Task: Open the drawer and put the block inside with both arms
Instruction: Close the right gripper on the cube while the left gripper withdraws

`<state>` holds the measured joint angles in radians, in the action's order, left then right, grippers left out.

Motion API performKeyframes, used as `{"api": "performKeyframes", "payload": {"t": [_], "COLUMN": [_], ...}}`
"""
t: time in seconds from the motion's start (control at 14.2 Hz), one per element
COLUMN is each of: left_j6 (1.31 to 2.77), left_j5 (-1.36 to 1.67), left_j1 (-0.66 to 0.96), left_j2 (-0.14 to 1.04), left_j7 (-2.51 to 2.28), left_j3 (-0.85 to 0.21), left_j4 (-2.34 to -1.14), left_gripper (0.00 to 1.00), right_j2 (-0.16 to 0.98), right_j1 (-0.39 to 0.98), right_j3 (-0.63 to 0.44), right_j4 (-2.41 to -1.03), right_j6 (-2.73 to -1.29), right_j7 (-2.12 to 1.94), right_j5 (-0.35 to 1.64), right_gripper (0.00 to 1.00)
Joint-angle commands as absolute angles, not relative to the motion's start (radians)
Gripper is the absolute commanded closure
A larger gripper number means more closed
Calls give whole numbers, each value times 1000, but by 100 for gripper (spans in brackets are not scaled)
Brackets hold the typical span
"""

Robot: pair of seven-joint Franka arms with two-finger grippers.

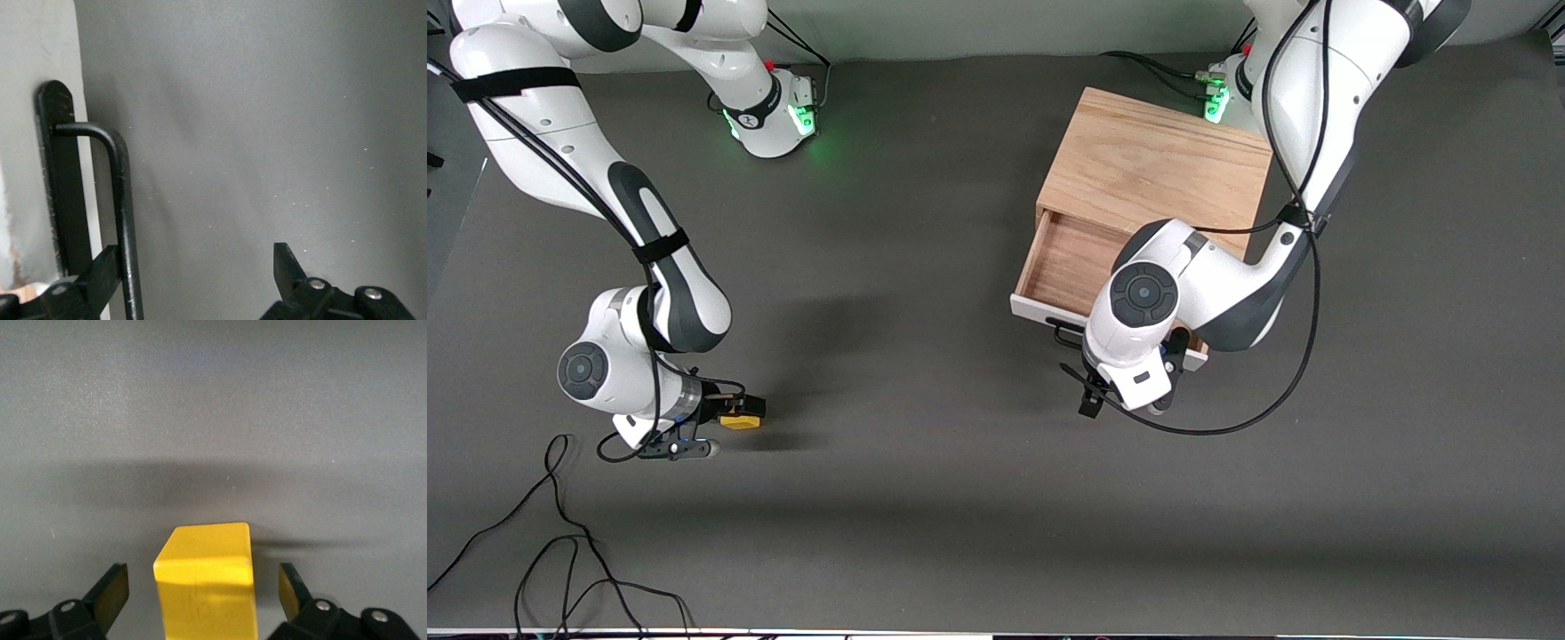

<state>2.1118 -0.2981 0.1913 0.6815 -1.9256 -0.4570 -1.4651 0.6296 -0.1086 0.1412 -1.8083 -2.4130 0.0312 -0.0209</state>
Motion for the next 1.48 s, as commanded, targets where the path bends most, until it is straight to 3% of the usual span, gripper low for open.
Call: {"api": "performKeyframes", "payload": {"t": [0.0,0.35,0.63,0.7,0.77,0.85,0.92,0.99,1.13,1.41], "left_j6": [2131,2103,1956,1904,1864,1814,1752,1697,1605,1549], "left_j5": [-322,-324,-304,-278,-235,-186,-137,-91,-35,-6], "left_j1": [219,203,111,77,42,0,-50,-99,-188,-313], "left_j2": [704,646,500,477,447,415,384,355,301,186], "left_j7": [-1956,-1970,-1806,-1733,-1648,-1541,-1426,-1314,-1105,-742], "left_j3": [-440,-439,-425,-428,-428,-428,-428,-426,-426,-425], "left_j4": [-1399,-1301,-1301,-1301,-1302,-1307,-1308,-1308,-1312,-1415], "left_gripper": [0,0,0,0,0,0,0,0,0,0], "right_j2": [634,640,638,638,637,635,632,626,605,535], "right_j1": [-103,-104,-103,-103,-103,-103,-103,-103,-101,-58], "right_j3": [135,132,132,132,132,132,132,132,133,140], "right_j4": [-1845,-1848,-1852,-1852,-1852,-1850,-1848,-1847,-1842,-1683], "right_j6": [-2488,-2493,-2491,-2491,-2491,-2488,-2487,-2484,-2467,-2149], "right_j7": [14,14,14,14,12,12,14,15,18,89], "right_j5": [-32,-32,-32,-32,-32,-32,-35,-38,-38,-38], "right_gripper": [0,0,2,8,27,60,80,88,89,90]}}
